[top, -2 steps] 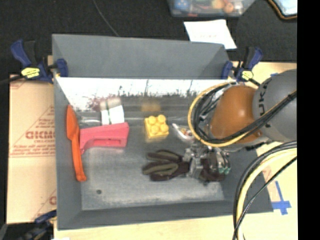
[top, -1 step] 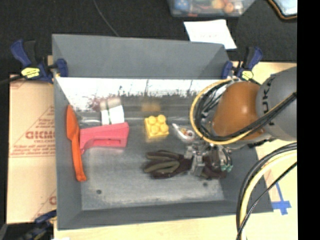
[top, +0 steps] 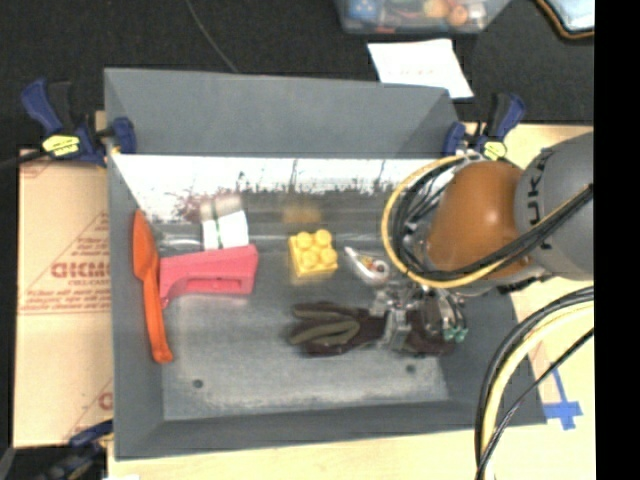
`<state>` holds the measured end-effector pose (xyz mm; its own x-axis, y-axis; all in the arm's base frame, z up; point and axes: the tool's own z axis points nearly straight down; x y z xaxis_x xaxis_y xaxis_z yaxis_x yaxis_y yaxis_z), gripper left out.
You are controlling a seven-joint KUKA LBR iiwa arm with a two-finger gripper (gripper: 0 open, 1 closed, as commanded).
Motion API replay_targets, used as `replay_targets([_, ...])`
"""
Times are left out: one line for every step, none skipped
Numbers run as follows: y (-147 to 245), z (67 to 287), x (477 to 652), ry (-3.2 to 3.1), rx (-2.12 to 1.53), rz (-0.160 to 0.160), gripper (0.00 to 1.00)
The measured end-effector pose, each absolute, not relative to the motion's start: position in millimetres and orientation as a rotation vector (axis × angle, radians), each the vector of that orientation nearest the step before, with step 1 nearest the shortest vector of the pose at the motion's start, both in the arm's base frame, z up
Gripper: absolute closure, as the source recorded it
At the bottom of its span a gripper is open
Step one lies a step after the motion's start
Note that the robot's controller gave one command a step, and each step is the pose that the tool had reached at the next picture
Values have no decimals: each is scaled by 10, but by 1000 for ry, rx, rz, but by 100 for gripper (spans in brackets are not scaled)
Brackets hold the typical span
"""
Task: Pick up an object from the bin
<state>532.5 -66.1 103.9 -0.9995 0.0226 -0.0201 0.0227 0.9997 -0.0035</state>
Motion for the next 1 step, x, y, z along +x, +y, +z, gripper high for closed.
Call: replay_targets([-664, 1093, 5330, 3118, 35, -7, 100])
